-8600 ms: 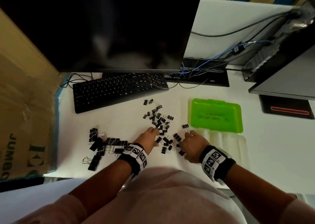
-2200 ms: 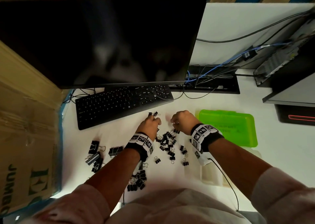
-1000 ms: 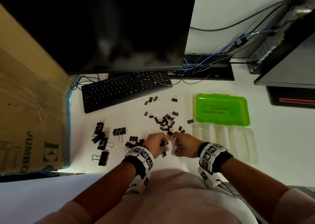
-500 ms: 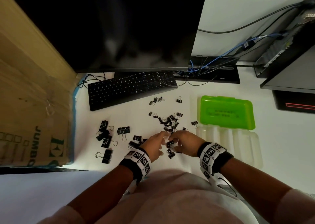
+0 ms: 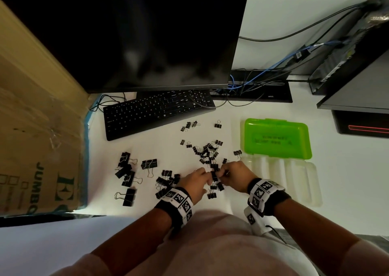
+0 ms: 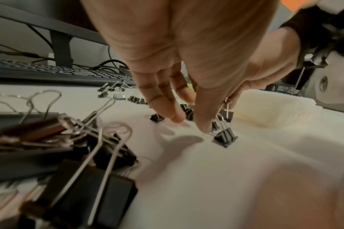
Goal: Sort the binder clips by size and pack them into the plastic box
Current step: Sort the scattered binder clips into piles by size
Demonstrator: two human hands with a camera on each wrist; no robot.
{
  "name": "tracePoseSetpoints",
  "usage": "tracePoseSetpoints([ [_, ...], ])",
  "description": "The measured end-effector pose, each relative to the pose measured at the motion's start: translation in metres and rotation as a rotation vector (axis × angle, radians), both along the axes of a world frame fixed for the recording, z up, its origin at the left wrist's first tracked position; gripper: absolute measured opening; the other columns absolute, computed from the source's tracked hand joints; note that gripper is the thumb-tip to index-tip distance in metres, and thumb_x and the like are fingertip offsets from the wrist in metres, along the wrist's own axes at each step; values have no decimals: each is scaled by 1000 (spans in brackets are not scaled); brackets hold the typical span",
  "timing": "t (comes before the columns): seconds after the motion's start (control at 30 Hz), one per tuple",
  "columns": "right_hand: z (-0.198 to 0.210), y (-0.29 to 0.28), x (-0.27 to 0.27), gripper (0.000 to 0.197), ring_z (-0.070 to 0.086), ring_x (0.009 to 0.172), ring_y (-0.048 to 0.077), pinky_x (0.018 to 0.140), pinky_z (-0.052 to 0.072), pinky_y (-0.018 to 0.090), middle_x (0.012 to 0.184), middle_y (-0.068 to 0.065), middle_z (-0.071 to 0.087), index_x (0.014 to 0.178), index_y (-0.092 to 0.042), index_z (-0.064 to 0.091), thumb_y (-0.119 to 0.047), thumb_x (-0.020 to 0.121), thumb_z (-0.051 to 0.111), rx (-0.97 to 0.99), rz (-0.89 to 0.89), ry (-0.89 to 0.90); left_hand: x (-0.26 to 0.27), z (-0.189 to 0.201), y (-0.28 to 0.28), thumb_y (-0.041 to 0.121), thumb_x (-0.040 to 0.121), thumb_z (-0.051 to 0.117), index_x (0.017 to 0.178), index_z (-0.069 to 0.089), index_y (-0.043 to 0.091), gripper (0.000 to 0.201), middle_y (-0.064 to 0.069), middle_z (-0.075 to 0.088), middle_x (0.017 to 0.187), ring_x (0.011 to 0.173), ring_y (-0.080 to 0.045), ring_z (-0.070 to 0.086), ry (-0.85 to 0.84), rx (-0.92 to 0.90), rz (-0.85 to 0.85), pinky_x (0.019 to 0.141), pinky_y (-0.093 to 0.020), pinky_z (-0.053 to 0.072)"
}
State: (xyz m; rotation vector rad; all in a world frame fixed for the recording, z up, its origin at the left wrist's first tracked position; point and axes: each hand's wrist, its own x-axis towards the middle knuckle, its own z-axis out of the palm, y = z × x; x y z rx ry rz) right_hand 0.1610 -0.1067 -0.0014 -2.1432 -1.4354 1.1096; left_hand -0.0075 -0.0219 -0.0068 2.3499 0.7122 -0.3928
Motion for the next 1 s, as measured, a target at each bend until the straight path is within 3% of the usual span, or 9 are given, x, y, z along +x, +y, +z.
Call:
tracePoseSetpoints([
  [0.07, 0, -2, 5, 14, 61, 70, 11, 60, 41, 6, 82, 2, 71, 82, -16, 68, -4, 78, 64, -22, -11, 36, 1, -4, -3, 9, 83, 62, 110, 52, 30, 36, 3, 50, 113, 99, -21, 59, -1, 5, -70, 82, -39, 52],
  [0.17, 0, -6, 11, 20, 61, 67, 14, 60, 47, 14, 79, 0, 66, 86, -19, 63, -1, 78, 60, -72, -1, 75, 9, -8, -9, 7, 87, 56, 125, 51, 28, 44, -1, 49, 120, 101, -25, 57, 28, 84, -209, 78, -36, 49],
  [0.27, 0, -7, 11, 21, 61, 69, 15, 66, 49, 23, 82, 2, 67, 98, -14, 62, -3, 81, 59, -97, 14, 51, 15, -12, -10, 12, 91, 55, 119, 55, 23, 31, -4, 48, 118, 99, -29, 58, 60, 99, -231, 77, -39, 49],
  [0.4, 0, -6, 10, 29, 62, 74, 14, 71, 44, 19, 94, 9, 72, 113, -13, 62, -6, 85, 57, -97, 58, -12, 14, -15, -1, 15, 91, 56, 110, 56, 16, 19, -7, 50, 114, 97, -31, 59, 88, 68, -185, 79, -42, 51],
  [0.53, 0, -3, 7, 26, 66, 93, 17, 78, 41, 15, 104, 4, 72, 104, -15, 70, -7, 84, 57, -120, 132, -75, 9, -14, 11, 16, 93, 53, 117, 53, 14, 24, -6, 51, 121, 100, -29, 58, 85, 79, -126, 79, -37, 47],
  [0.7, 0, 0, -1, 23, 67, 91, 15, 74, 37, 13, 101, 1, 74, 98, -19, 74, -9, 86, 57, -103, 233, -41, 11, -13, 23, 9, 94, 48, 128, 48, 14, 34, -5, 41, 132, 107, -27, 56, 14, 69, -92, 93, -38, 46],
  [0.77, 2, 0, -1, 26, 67, 90, 14, 77, 42, 15, 101, 0, 74, 97, -21, 75, -6, 85, 58, -104, 265, 0, 13, -13, 28, 5, 93, 49, 129, 47, 14, 38, -4, 39, 133, 110, -24, 54, -40, 46, -76, 97, -37, 45],
  [0.9, 8, 5, 19, 37, 67, 86, 13, 84, 53, 26, 95, 0, 74, 87, -21, 76, 7, 81, 51, -19, 227, -47, 13, -8, 33, 3, 90, 54, 121, 53, 15, 34, -1, 44, 127, 103, -19, 55, -152, 50, -38, 92, -27, 45],
  [1.0, 11, 7, 35, 44, 63, 96, 18, 85, 50, 27, 101, 2, 71, 95, -19, 72, 12, 78, 46, 41, 177, -195, 19, -5, 29, 10, 88, 60, 114, 58, 17, 27, 0, 51, 121, 99, -17, 56, -102, -59, -52, 93, -30, 46],
])
